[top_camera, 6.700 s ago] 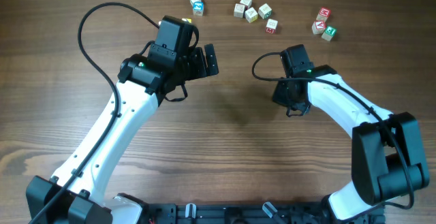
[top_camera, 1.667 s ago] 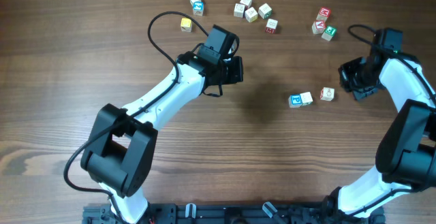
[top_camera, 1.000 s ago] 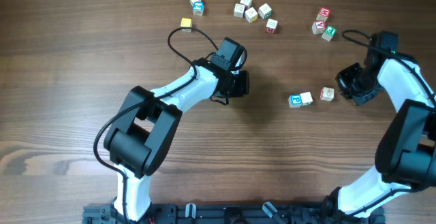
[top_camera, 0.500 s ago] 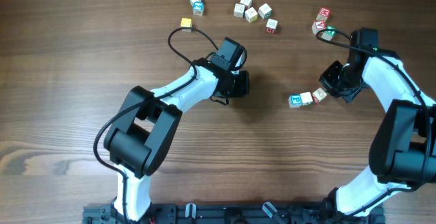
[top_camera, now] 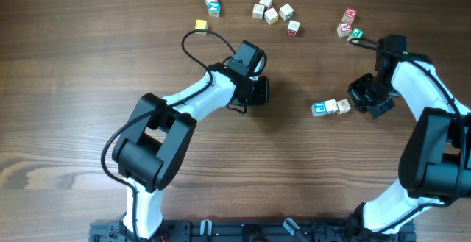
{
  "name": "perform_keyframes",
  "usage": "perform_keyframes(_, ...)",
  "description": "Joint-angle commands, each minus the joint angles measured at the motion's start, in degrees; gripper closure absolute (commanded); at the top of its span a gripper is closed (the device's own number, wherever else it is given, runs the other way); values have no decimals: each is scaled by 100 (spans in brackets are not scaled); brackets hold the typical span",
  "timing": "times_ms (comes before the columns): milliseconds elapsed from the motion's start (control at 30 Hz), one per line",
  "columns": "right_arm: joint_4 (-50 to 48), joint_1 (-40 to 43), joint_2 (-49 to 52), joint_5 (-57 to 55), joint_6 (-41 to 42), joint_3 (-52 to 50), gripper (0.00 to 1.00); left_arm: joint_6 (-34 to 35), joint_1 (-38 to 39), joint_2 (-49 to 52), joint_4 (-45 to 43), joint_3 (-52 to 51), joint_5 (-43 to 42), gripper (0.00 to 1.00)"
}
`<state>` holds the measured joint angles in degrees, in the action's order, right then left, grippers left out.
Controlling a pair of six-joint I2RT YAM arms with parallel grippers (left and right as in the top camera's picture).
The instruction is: Form a horizontal line
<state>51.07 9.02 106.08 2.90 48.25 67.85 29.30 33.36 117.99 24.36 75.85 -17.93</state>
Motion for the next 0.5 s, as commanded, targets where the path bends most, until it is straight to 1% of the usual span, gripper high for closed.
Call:
perform_keyframes(0,96,-22,122,-175,334,-48,95,-9,-15,31,4,11,-66,85)
perform_keyframes(200,238,-22,122,-11,232,-48,96,-9,-15,31,4,11,-66,84)
perform_keyframes(300,238,-22,122,319,-33,-48,96,-9,-15,31,4,11,-66,83)
perform_keyframes(467,415,-22,122,319,-52,-48,96,-9,-15,31,4,11,-66,83)
